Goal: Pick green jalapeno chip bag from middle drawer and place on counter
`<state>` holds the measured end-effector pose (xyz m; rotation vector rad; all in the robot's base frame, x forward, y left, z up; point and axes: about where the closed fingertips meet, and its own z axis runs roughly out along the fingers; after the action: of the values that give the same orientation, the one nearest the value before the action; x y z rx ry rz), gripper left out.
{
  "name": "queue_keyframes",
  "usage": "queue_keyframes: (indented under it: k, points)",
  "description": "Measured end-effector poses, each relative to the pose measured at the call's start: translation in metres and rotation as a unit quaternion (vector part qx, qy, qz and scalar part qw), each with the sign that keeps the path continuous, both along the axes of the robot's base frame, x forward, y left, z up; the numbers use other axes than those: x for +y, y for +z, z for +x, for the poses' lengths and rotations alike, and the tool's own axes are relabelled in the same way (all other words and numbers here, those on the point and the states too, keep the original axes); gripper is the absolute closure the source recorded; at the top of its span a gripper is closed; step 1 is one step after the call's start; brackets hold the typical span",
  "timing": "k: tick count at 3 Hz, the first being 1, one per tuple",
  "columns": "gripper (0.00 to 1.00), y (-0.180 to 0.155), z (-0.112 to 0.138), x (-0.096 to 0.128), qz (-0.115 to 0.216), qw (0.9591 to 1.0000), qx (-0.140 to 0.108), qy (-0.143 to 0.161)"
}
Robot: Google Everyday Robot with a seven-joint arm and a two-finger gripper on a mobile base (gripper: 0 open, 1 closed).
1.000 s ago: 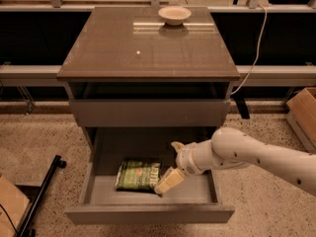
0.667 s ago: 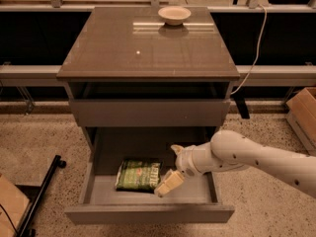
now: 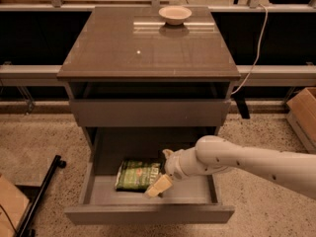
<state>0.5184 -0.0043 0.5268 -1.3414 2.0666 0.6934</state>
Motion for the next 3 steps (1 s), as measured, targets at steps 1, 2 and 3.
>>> queue_keyframes:
  k: [1, 2, 3]
  points:
    - [0.00, -0.039, 0.006, 0.026, 0.002, 1.0000, 0.006, 0.004]
    - [0.00, -0.074, 0.017, 0.044, 0.011, 0.9999, 0.009, -0.004]
    - [0.00, -0.092, 0.035, 0.054, 0.023, 0.9996, -0.003, -0.015]
